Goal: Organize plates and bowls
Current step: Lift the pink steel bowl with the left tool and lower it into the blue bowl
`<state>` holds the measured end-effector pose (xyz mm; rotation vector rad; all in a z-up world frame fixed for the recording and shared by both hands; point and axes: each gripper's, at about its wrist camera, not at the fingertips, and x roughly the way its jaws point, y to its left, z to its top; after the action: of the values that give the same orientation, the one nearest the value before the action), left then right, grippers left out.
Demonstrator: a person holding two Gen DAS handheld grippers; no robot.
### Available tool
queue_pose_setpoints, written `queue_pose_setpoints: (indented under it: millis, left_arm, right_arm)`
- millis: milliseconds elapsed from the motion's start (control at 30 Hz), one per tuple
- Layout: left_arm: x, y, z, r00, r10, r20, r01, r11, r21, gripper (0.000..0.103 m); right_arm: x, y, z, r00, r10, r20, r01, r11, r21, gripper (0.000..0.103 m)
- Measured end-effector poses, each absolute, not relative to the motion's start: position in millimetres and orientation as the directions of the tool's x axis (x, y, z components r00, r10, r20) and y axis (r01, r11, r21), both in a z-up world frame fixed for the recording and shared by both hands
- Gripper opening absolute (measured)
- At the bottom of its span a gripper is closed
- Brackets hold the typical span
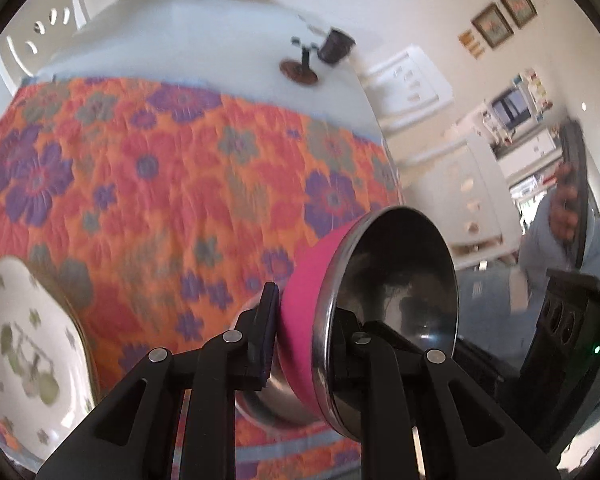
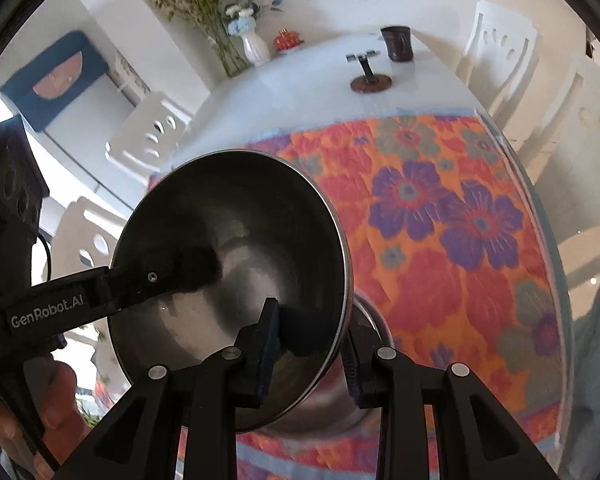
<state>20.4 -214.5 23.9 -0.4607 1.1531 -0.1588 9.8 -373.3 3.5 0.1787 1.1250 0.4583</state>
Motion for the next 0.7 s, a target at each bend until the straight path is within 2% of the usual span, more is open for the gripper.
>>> queue_pose_setpoints:
  millis: [200,700]
  left_arm:
    - [2.3,-227.5,-0.3,0.346,-0.344,-0.873,-0.117,0.907,-0.404,0.015]
    - [10.0,-234.7,-17.4,0.293,-0.332,-0.897,-0.098,0.923,-0.373,0.015]
  right_arm:
    - [1.5,-382.2,-14.5,0.305,0.406,-0.861,-0.232,0.909,0.347,0.029]
    - [-2.1,-393.9,-23.1,0.299,0.418,-0.858,-0.208,0.906,0.369,0.029]
